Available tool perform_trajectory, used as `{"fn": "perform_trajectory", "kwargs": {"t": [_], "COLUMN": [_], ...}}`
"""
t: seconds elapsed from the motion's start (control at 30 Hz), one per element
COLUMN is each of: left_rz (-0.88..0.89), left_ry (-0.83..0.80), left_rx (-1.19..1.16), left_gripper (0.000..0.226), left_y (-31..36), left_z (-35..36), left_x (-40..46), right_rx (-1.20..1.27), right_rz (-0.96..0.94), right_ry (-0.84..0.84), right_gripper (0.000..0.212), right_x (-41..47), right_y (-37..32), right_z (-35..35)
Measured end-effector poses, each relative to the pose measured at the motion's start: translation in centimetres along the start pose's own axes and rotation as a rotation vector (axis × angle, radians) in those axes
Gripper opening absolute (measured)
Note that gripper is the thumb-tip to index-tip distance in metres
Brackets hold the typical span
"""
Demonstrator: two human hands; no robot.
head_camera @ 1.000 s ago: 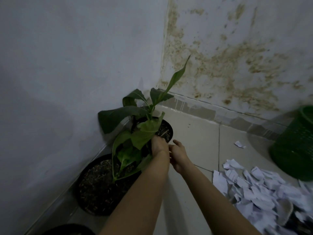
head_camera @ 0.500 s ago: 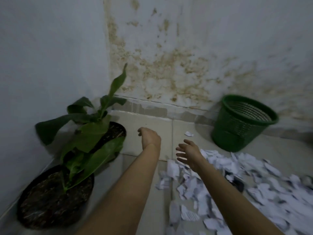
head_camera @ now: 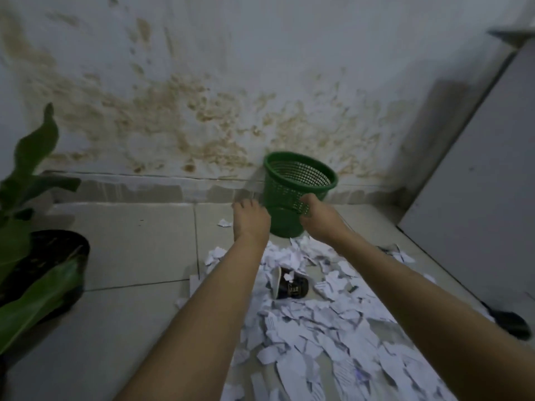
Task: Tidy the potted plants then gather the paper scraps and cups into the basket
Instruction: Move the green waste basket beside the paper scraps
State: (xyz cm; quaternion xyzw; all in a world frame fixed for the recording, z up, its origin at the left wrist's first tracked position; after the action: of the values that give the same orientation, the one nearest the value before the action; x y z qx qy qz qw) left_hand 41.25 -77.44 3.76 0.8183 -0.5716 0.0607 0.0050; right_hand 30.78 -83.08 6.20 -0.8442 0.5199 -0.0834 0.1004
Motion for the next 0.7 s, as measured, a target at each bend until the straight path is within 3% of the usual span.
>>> {"fn": "perform_trajectory", "kwargs": {"t": [0.13,0.33,0.7], "left_rz": [0.049,0.064,0.087], "left_ry": [0.083,0.110,0.217], "left_rx": [-0.057,-0.057,-0.012], "left_gripper": [0.032,0.030,0.030], "left_y": [2.2,4.7,1.8], "left_z": [-0.9,-1.5,-1.5], "left_x": [1.2,2.5,6.4], "right_rx": [-0.179,-0.205,-0.270], "right_rz": [0.000,0.025,-0.060], "right_ry": [-0.003,0.030,0.018], "right_gripper": [0.043,0.040,0.039], "right_x": [-0.4,0.0,7.2], "right_y": [2.0,5.6,5.5], "right_z": [-1.1,-1.8,0.2]}}
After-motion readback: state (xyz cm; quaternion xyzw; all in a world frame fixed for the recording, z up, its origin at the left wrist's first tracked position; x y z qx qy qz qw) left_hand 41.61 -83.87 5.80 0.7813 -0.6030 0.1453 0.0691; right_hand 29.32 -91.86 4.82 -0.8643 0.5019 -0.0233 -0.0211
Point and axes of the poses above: each hand's wrist, its own x-axis towards the middle knuckle, its own z-axis out of the palm, y = z × x, the point moved 7 cm from there along x, towards the middle knuckle, and after that the axes turned 8 degrees about -x, right-handed, at the moved point
